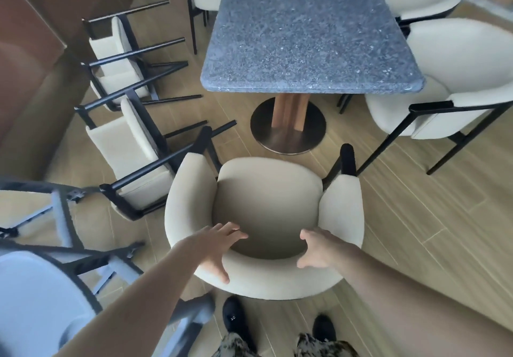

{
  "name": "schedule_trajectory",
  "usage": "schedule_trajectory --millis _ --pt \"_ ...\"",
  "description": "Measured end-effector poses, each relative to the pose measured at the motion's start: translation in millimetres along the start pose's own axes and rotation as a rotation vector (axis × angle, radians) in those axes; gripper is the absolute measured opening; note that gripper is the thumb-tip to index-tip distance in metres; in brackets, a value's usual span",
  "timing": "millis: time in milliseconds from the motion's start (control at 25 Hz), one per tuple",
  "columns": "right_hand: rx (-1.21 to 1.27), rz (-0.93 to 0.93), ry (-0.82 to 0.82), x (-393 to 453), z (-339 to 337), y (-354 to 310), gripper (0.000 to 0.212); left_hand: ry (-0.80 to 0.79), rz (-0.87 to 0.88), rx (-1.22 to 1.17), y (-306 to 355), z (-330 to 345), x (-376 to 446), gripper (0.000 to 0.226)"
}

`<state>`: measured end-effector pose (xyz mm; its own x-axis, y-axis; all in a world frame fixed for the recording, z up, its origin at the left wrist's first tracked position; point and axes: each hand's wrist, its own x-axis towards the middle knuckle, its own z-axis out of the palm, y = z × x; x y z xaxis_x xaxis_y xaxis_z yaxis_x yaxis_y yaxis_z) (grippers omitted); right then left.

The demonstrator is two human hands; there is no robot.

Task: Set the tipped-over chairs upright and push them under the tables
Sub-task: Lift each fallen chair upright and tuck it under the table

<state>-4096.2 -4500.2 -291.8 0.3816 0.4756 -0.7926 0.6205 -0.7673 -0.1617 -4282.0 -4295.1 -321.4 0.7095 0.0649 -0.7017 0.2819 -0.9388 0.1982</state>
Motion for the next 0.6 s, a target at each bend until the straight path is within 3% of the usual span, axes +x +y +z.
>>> schedule_trajectory --millis 80,280,600 --pt "0.039 0.029 0.007 2.5 15.6 -20.3 0.071 -0.042 0.089 0.195 -18.9 5.8 -1.9 0.119" --pt "-0.126 0.027 -0.061 2.7 64.8 -58.6 0.086 -0.080 0.129 0.323 -43.1 40.0 -1.4 0.122" --pt "-0.357 0.025 0.064 12.6 95.4 -68.4 0.085 0.045 0.139 0.393 -42.4 67.5 16.4 0.104"
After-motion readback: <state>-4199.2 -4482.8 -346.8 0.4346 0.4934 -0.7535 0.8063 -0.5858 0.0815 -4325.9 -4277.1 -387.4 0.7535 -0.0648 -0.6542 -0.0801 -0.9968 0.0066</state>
